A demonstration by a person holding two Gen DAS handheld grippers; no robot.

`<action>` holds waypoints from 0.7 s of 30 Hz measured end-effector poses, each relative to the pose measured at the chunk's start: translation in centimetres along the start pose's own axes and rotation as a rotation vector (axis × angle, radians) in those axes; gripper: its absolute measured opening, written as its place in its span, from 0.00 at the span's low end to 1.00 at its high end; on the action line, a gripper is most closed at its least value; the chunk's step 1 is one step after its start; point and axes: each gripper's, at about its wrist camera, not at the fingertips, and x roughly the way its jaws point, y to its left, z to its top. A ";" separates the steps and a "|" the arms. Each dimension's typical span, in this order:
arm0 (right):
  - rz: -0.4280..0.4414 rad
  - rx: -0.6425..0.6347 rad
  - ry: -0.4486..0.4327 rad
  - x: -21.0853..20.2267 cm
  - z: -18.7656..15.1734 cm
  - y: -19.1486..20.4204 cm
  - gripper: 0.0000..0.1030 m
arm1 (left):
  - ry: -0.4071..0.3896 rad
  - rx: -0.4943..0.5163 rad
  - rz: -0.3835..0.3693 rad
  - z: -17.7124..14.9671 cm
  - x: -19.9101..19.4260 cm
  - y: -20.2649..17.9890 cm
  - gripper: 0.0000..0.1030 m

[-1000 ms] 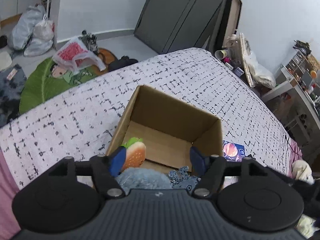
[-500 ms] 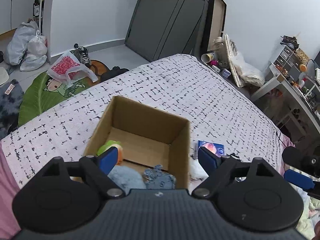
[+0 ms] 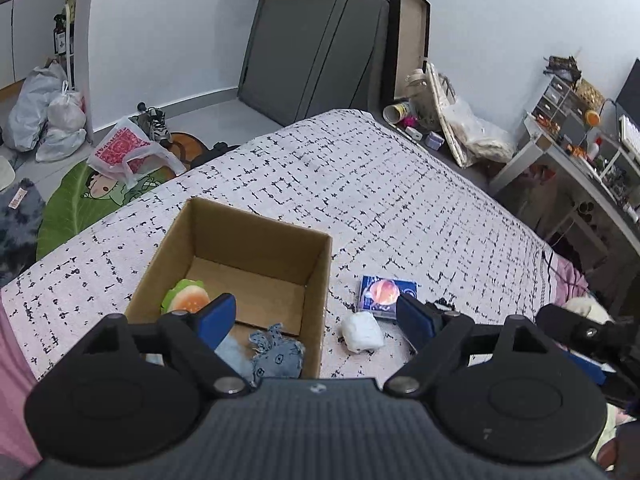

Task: Organize soft objects
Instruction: 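Move both grippers toward the white cloth item and black bag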

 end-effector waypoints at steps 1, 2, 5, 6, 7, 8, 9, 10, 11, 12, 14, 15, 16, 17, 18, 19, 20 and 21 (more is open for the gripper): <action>-0.008 0.001 0.003 0.1 -0.2 -0.2 0.91 | 0.003 0.006 0.004 -0.1 0.1 -0.3 0.83; -0.011 0.001 0.003 0.2 -0.2 -0.5 0.91 | 0.005 0.009 0.008 -0.2 0.2 -0.5 0.84; -0.009 0.007 -0.010 -0.1 -0.2 -1.3 0.91 | 0.008 0.019 0.014 -0.5 0.4 -1.2 0.84; -0.013 0.010 -0.016 -0.1 0.0 -1.6 0.91 | 0.011 0.021 0.018 -0.6 0.5 -1.5 0.84; -0.018 0.013 -0.023 -0.1 0.0 -1.9 0.91 | 0.014 0.024 0.021 -0.7 0.6 -1.7 0.84; -0.014 0.015 -0.032 -0.2 0.1 -2.2 0.91 | 0.017 0.029 0.024 -0.8 0.7 -2.1 0.84; -0.012 0.021 -0.038 -0.2 0.1 -2.7 0.91 | 0.019 0.035 0.026 -0.9 0.8 -2.5 0.84; -0.018 0.032 -0.037 -0.1 0.2 -3.1 0.91 | 0.021 0.043 0.029 -0.9 1.0 -2.8 0.84; -0.024 0.045 -0.033 0.1 0.2 -3.6 0.91 | 0.021 0.050 0.031 -1.0 1.1 -3.1 0.84; -0.023 0.055 -0.030 0.2 0.2 -4.1 0.91 | 0.021 0.055 0.032 -1.1 1.2 -3.5 0.84; -0.016 0.059 -0.027 0.4 0.2 -4.7 0.91 | 0.022 0.063 0.030 -1.2 1.5 -4.3 0.84; -0.014 0.059 -0.028 0.4 0.2 -5.0 0.91 | 0.023 0.068 0.030 -1.2 1.7 -4.6 0.84; -0.016 0.066 -0.027 0.6 0.2 -5.3 0.91 | 0.023 0.072 0.029 -1.3 1.9 -4.9 0.84; -0.015 0.074 -0.025 0.7 0.3 -5.6 0.91 | 0.023 0.077 0.027 -1.4 2.1 -5.3 0.84; -0.008 0.088 -0.024 0.8 0.3 -6.0 0.91 | 0.023 0.080 0.027 -1.5 2.4 -5.6 0.84; -0.003 0.100 -0.023 0.8 0.3 -6.3 0.91 | 0.025 0.081 0.026 -1.6 2.5 -5.9 0.84; -0.002 0.114 -0.021 0.9 0.4 -6.6 0.91 | 0.027 0.080 0.027 -1.6 2.8 -6.2 0.84; -0.002 0.121 -0.019 0.9 0.4 -6.8 0.91 | 0.030 0.078 0.028 -1.7 3.1 -6.5 0.84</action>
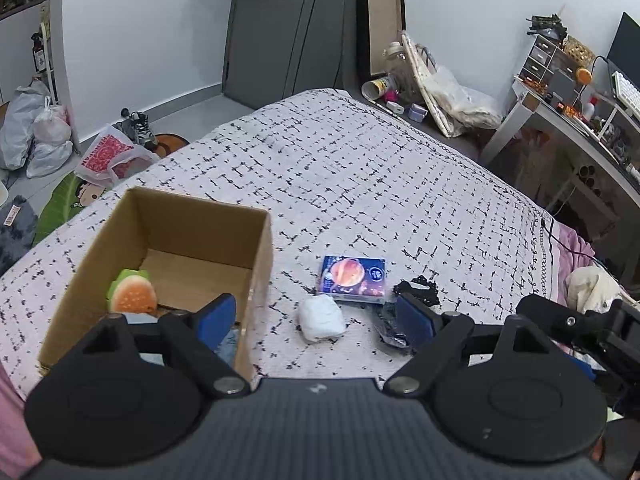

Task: Organize soft objects
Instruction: 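Move both grippers toward the white cloth item and black bag, then lower the left gripper onto the white cloth item while the right gripper straddles the plastic bag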

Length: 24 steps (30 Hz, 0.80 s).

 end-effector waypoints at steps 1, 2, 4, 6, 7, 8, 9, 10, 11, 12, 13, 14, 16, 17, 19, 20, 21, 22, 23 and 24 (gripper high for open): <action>-0.001 0.001 -0.001 0.0 0.0 -0.2 0.91 | 0.003 -0.001 0.002 -0.1 0.2 -0.2 0.84; -0.002 0.000 -0.001 0.0 0.0 -0.3 0.91 | 0.007 -0.001 0.006 -0.1 0.4 -0.4 0.84; -0.010 0.012 0.006 0.2 0.1 -0.7 0.91 | 0.013 -0.002 0.012 -0.2 0.9 -0.7 0.83; -0.012 0.039 0.017 0.4 0.2 -1.2 0.91 | 0.021 -0.010 0.021 -0.3 1.3 -0.8 0.83; -0.012 0.051 0.026 0.6 0.3 -1.5 0.91 | 0.026 -0.015 0.026 -0.3 1.6 -0.8 0.83; -0.017 0.064 0.037 0.9 0.3 -1.8 0.91 | 0.034 -0.020 0.033 -0.3 1.9 -0.8 0.83; -0.022 0.078 0.047 1.2 0.3 -2.1 0.91 | 0.041 -0.024 0.038 -0.3 2.2 -0.9 0.83; -0.024 0.090 0.054 1.5 0.3 -2.4 0.91 | 0.048 -0.029 0.043 -0.3 2.5 -0.9 0.83; -0.019 0.102 0.060 1.8 0.3 -2.6 0.91 | 0.055 -0.036 0.047 -0.2 2.8 -0.9 0.83; -0.009 0.111 0.066 2.1 0.3 -2.7 0.91 | 0.060 -0.042 0.049 -0.2 3.1 -0.8 0.83; 0.001 0.121 0.073 2.5 0.3 -2.8 0.91 | 0.064 -0.047 0.050 -0.1 3.4 -0.9 0.83; 0.005 0.128 0.078 2.7 0.4 -2.9 0.91 | 0.069 -0.053 0.048 0.0 3.8 -0.9 0.83; 0.003 0.137 0.087 3.4 0.5 -3.0 0.91 | 0.074 -0.061 0.041 0.0 4.2 -1.1 0.83; 0.001 0.140 0.093 3.8 0.5 -3.0 0.91 | 0.075 -0.062 0.036 0.0 4.6 -1.3 0.83; 0.000 0.152 0.106 4.3 0.4 -3.1 0.89 | 0.076 -0.060 0.040 -0.1 5.2 -1.7 0.83; 0.003 0.161 0.114 4.7 0.4 -3.2 0.86 | 0.076 -0.063 0.053 -0.2 5.6 -1.8 0.82; 0.006 0.169 0.120 4.9 0.3 -3.3 0.84 | 0.079 -0.069 0.058 -0.3 5.9 -1.9 0.82; 0.006 0.174 0.124 5.1 0.3 -3.3 0.83 | 0.086 -0.078 0.053 -0.3 6.3 -1.9 0.81; 0.000 0.176 0.123 5.3 0.3 -3.4 0.80 | 0.094 -0.090 0.045 -0.4 6.8 -1.9 0.81; -0.008 0.175 0.122 5.4 0.2 -3.4 0.79 | 0.097 -0.097 0.045 -0.5 7.1 -1.9 0.80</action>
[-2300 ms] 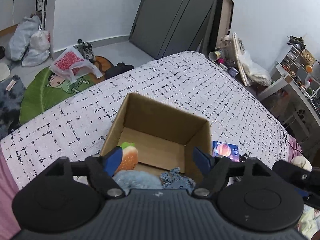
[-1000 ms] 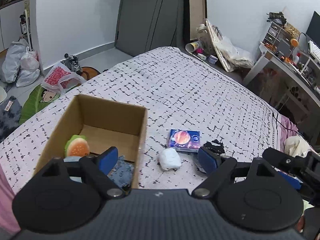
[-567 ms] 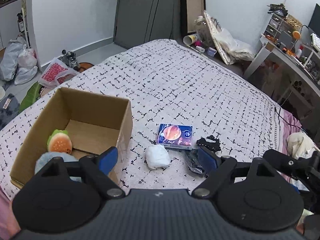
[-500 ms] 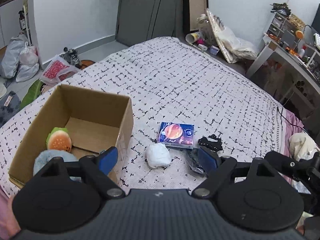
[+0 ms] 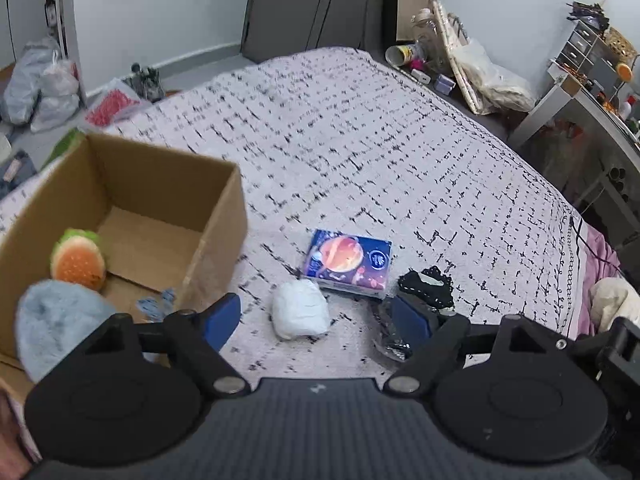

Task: Organize soft objects
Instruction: 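Lower the left gripper onto the white cloth item while the right gripper straddles the plastic bag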

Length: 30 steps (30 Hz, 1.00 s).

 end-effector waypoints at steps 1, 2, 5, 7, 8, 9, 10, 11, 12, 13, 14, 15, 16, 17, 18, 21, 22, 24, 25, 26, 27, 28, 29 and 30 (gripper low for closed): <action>-0.007 -0.001 0.001 0.2 0.0 0.0 0.78 | -0.002 -0.002 0.006 -0.1 0.3 0.0 0.80; -0.009 0.000 0.004 0.4 0.1 -0.1 0.78 | -0.007 0.003 0.013 -0.2 0.7 -0.1 0.80; -0.003 0.014 0.012 0.9 0.2 -0.4 0.77 | -0.017 0.020 0.033 -0.7 1.7 -0.3 0.80; -0.002 0.013 0.018 1.3 0.2 -0.4 0.76 | -0.043 0.054 0.052 -0.8 1.9 -0.8 0.80; -0.002 0.012 0.019 1.5 0.2 -0.3 0.76 | -0.047 0.060 0.056 -0.8 2.1 -0.9 0.80; -0.001 0.011 0.019 1.7 0.3 -0.3 0.76 | -0.053 0.062 0.064 -0.8 2.3 -1.1 0.80; -0.002 0.012 0.021 1.9 0.3 -0.3 0.76 | -0.059 0.062 0.073 -0.8 2.3 -1.2 0.80; -0.005 0.015 0.021 2.1 0.3 -0.4 0.75 | -0.065 0.061 0.081 -0.8 2.4 -1.3 0.80; -0.007 0.018 0.019 2.1 0.4 -0.4 0.75 | -0.071 0.059 0.088 -0.9 2.4 -1.4 0.80; -0.010 0.021 0.016 2.2 0.5 -0.5 0.75 | -0.077 0.061 0.093 -0.9 2.4 -1.5 0.80; -0.013 0.023 0.014 2.3 0.6 -0.6 0.75 | -0.089 0.068 0.096 -1.0 2.4 -1.7 0.80; -0.016 0.028 0.012 2.3 0.7 -0.8 0.75 | -0.099 0.076 0.094 -1.1 2.3 -1.9 0.80; -0.018 0.034 0.011 2.4 0.7 -0.9 0.75 | -0.104 0.082 0.093 -1.2 2.3 -2.0 0.80; -0.020 0.040 0.012 2.5 0.7 -1.1 0.74 | -0.107 0.085 0.095 -1.3 2.3 -2.2 0.80; -0.019 0.042 0.014 2.5 0.7 -1.1 0.73 | -0.111 0.088 0.097 -1.5 2.3 -2.2 0.80; -0.009 0.041 0.017 2.8 0.8 -1.1 0.73 | -0.142 0.117 0.109 -2.1 2.4 -2.7 0.80; -0.006 0.040 0.020 2.9 0.8 -1.0 0.73 | -0.146 0.130 0.110 -2.3 2.5 -2.9 0.80; -0.003 0.040 0.027 3.3 0.7 -1.0 0.73 | -0.132 0.126 0.109 -2.4 2.9 -2.8 0.80; -0.003 0.040 0.031 3.4 0.7 -1.0 0.73 | -0.126 0.108 0.111 -2.3 3.2 -2.5 0.78; -0.002 0.039 0.034 3.6 0.7 -0.9 0.73 | -0.129 0.096 0.112 -2.3 3.3 -2.3 0.77; -0.002 0.036 0.036 3.7 0.7 -0.9 0.73 | -0.132 0.095 0.112 -2.3 3.4 -2.2 0.77; -0.003 0.034 0.037 3.9 0.6 -0.9 0.73 | -0.130 0.100 0.113 -2.3 3.6 -2.2 0.77; -0.004 0.036 0.039 4.1 0.6 -1.0 0.73 | -0.124 0.104 0.113 -2.4 3.8 -2.3 0.77; -0.009 0.041 0.041 4.2 0.6 -1.1 0.72 | -0.115 0.102 0.113 -2.4 4.0 -2.3 0.77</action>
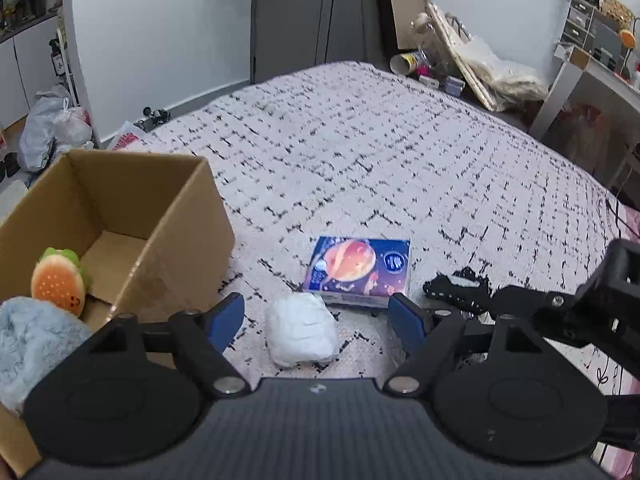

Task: Organize soft objects
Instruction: 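Lower the left gripper onto the white cloth item while the right gripper straddles the plastic bag, then close the left gripper on the white cloth item while the right gripper grasps the clear plastic bag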

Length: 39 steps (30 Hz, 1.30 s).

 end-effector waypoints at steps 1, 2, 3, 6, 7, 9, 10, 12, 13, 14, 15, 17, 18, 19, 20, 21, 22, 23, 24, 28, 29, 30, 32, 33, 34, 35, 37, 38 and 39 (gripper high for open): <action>-0.003 0.005 0.003 0.2 0.0 -0.1 0.71 | 0.010 -0.006 0.001 -0.1 0.2 0.0 0.77; -0.005 0.010 0.006 0.3 0.0 -0.2 0.70 | 0.021 -0.012 0.002 -0.3 0.4 0.0 0.77; -0.007 0.010 0.008 0.5 0.0 -0.3 0.70 | 0.032 -0.014 0.002 -0.4 0.7 0.0 0.77; -0.011 0.011 0.018 0.9 0.0 -0.5 0.69 | 0.050 -0.018 -0.005 -0.8 1.2 0.2 0.76; -0.010 0.012 0.021 1.0 0.0 -0.5 0.69 | 0.053 -0.021 -0.007 -0.9 1.4 0.3 0.74; -0.010 0.013 0.025 1.3 0.0 -0.5 0.67 | 0.070 -0.052 -0.013 -0.9 1.8 0.7 0.65; -0.011 0.013 0.025 1.3 0.0 -0.6 0.67 | 0.084 -0.072 -0.014 -0.9 2.1 1.0 0.49; -0.013 0.015 0.029 1.6 -0.1 -0.6 0.67 | 0.114 -0.109 -0.027 -1.0 2.7 1.6 0.42; -0.015 0.015 0.030 1.8 -0.1 -0.6 0.67 | 0.109 -0.119 -0.034 -1.0 2.6 1.9 0.41; -0.018 0.015 0.031 1.9 -0.1 -0.7 0.67 | 0.105 -0.123 -0.040 -0.9 2.5 2.0 0.41; -0.019 0.017 0.032 1.9 -0.1 -0.7 0.66 | 0.104 -0.128 -0.049 -0.8 2.3 2.0 0.41; -0.017 0.022 0.029 2.1 0.0 -0.8 0.65 | 0.101 -0.140 -0.073 -0.6 1.9 2.1 0.41; -0.016 0.021 0.029 2.1 0.0 -0.9 0.62 | 0.097 -0.142 -0.079 -0.4 1.8 2.1 0.41; -0.015 0.023 0.030 2.2 0.1 -0.9 0.61 | 0.090 -0.141 -0.083 -0.2 1.6 2.0 0.41; -0.011 0.032 0.032 2.3 0.1 -1.1 0.60 | 0.085 -0.141 -0.087 -0.1 1.3 2.0 0.41; -0.005 0.047 0.035 2.4 0.2 -1.2 0.59 | 0.086 -0.144 -0.092 0.1 1.1 2.1 0.41; 0.000 0.063 0.038 2.6 0.3 -1.4 0.58 | 0.087 -0.150 -0.096 0.2 1.0 2.2 0.41; 0.004 0.077 0.041 2.8 0.4 -1.6 0.58 | 0.089 -0.158 -0.100 0.4 0.8 2.4 0.41; 0.008 0.087 0.044 3.0 0.5 -1.6 0.58 | 0.089 -0.164 -0.103 0.5 0.7 2.6 0.41; 0.007 0.075 0.052 3.6 0.6 -1.2 0.58 | 0.087 -0.181 -0.125 1.2 0.1 3.0 0.41; 0.003 0.069 0.055 3.7 0.5 -1.1 0.58 | 0.080 -0.179 -0.125 1.3 -0.1 3.0 0.41; 0.001 0.066 0.058 3.7 0.4 -0.9 0.58 | 0.077 -0.179 -0.123 1.4 -0.3 3.1 0.41; 0.006 0.055 0.071 3.8 0.2 -0.7 0.48 | 0.084 -0.191 -0.130 1.5 -0.3 3.4 0.41; 0.004 0.046 0.086 4.0 0.1 -0.6 0.35 | 0.088 -0.198 -0.133 1.6 -0.2 3.5 0.41; -0.007 0.041 0.100 4.2 -0.1 -0.6 0.29 | 0.089 -0.202 -0.136 1.7 -0.3 3.6 0.41; -0.008 0.045 0.109 4.4 -0.3 -0.8 0.26 | 0.087 -0.204 -0.139 1.8 -0.4 3.7 0.41; 0.004 0.030 0.105 4.1 -0.4 -0.5 0.23 | 0.085 -0.205 -0.149 2.0 -0.9 3.9 0.41; 0.006 0.012 0.099 3.9 -0.5 -0.1 0.20 | 0.084 -0.206 -0.154 2.1 -1.1 3.9 0.41; 0.007 -0.006 0.089 3.6 -0.5 0.2 0.19 | 0.081 -0.206 -0.160 2.2 -1.3 4.0 0.41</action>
